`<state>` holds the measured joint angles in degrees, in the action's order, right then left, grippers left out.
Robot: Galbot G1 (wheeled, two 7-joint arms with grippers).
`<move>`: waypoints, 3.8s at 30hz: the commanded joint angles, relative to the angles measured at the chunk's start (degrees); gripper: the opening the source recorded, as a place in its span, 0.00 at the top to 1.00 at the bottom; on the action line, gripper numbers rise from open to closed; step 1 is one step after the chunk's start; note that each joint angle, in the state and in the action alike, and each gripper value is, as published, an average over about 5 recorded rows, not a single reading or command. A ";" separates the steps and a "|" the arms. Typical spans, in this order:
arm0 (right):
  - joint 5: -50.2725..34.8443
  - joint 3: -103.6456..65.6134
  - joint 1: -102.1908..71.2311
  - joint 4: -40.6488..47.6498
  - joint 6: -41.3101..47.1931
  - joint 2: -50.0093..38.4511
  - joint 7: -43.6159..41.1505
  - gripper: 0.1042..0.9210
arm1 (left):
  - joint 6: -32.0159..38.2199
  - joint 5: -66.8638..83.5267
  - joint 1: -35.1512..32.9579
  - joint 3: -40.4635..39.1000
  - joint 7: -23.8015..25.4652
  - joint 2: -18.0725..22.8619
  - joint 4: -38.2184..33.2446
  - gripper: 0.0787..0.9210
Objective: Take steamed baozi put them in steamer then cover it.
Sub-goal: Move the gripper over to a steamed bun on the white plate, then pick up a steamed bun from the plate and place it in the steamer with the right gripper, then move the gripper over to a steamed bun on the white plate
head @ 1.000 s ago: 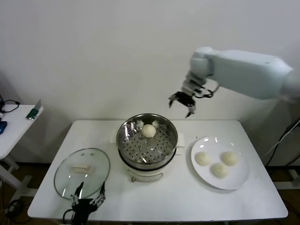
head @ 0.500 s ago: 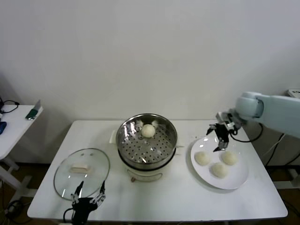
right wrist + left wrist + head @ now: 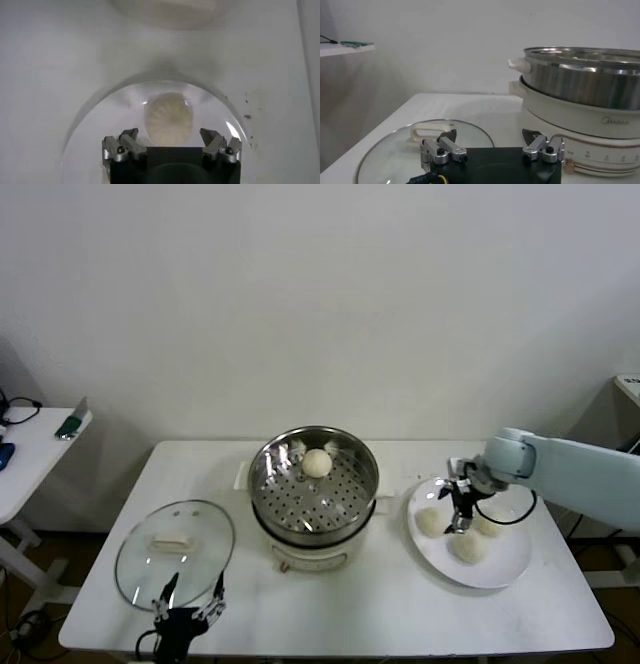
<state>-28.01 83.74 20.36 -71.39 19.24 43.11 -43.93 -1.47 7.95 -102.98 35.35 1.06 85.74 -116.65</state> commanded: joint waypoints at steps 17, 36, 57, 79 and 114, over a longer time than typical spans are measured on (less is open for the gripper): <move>-4.25 9.00 15.41 0.80 -1.85 2.50 -5.92 0.41 | -0.20 0.25 0.06 0.06 -0.35 -0.27 -0.38 0.12; -32.66 8.96 43.50 -15.94 5.09 21.54 -3.78 0.41 | -0.09 0.04 0.43 -0.85 -0.31 -1.12 -0.78 0.12; -22.00 7.27 16.68 5.34 8.93 43.12 4.88 0.42 | -0.14 0.51 -0.27 -0.17 -0.32 -0.64 -2.10 0.12; -20.07 8.79 25.07 0.64 2.23 32.71 -2.19 0.15 | -0.41 0.84 -0.34 -0.27 -0.29 -0.42 -2.65 0.12; 11.30 -1.22 -1.66 -9.86 -0.35 -13.74 -5.67 0.12 | -1.85 -0.94 -0.59 -0.67 0.40 0.03 -3.27 0.12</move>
<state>-21.96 92.80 32.67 -83.43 17.38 32.29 -51.83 -3.26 7.08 -103.40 34.71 1.47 85.78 -120.12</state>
